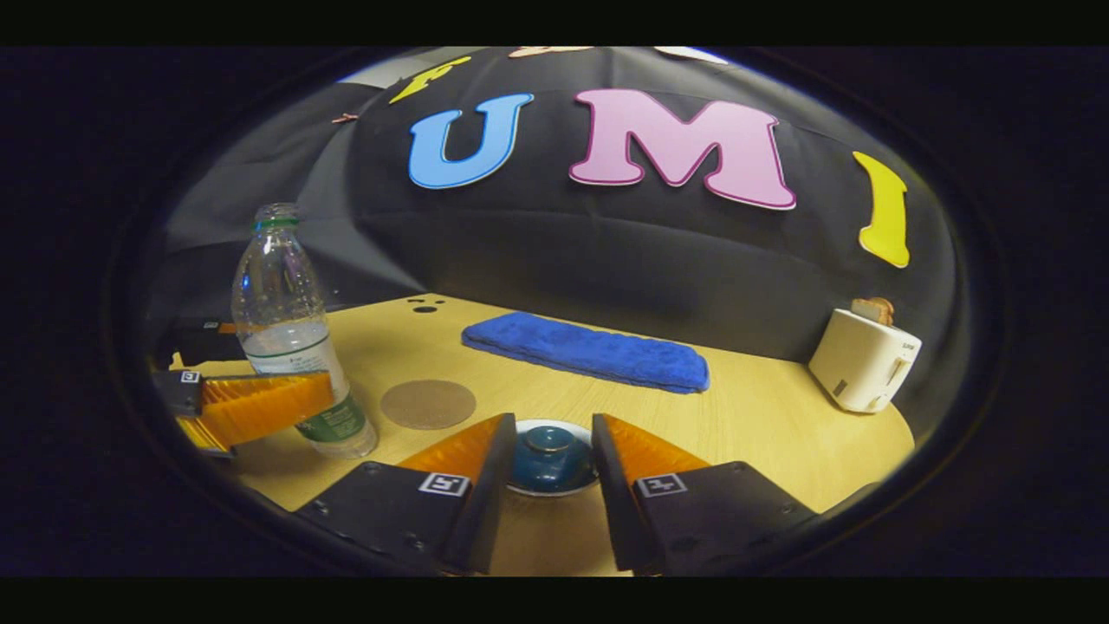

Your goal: Open the teacup lid with one hand, grasp the water bottle and pour water into the teacup with the other hand; after pouring, place the water bottle on the coaster and then close the teacup lid.

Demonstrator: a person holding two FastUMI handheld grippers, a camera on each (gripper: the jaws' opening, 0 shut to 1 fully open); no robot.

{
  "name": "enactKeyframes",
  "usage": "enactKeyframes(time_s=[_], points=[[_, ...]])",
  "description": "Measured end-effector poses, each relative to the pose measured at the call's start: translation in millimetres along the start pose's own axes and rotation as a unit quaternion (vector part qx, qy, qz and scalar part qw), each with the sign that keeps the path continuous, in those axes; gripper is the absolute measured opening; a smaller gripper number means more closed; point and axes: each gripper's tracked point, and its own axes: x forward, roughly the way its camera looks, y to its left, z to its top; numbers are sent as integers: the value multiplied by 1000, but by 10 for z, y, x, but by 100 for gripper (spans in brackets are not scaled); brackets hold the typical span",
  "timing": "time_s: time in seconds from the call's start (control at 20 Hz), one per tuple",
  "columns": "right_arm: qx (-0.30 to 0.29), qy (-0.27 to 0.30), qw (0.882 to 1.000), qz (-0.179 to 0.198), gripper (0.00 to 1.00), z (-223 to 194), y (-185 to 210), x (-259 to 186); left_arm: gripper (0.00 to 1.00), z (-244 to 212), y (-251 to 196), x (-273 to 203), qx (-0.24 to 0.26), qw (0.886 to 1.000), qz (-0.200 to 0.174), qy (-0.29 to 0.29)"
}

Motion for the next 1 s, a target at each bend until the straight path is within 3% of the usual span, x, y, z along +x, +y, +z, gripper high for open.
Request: enactKeyframes(time_s=[0.15,0.25,0.35,0.5,0.7,0.75,0.85,0.95,1.0], points=[[9,1,1000,4,40,0,28,-10,97,-5,-17,24,1,1000,-1,-2],[18,-1,1000,7,38,5,11,20,97,-14,-37,34,3,1000,-3,-1],[26,-5,1000,8,25,28,4,8,97,-17,-36,57,5,1000,-1,-3],[24,-15,1000,5,35,87,-33,-11,97,-29,-22,83,5,1000,1,-3],[26,-46,999,2,25,322,-76,-107,97,-8,-18,124,0,1000,8,-6],[26,-55,998,0,30,390,-101,-147,97,-32,-13,140,-1,1000,10,-5],[24,-69,997,-8,30,516,-181,-231,96,-54,-12,151,-4,1000,13,-4],[24,-79,996,-17,29,610,-288,-327,91,-71,-10,159,-5,1000,17,0],[22,-82,996,-25,28,633,-364,-369,81,-50,-16,169,-4,1000,19,-2]])
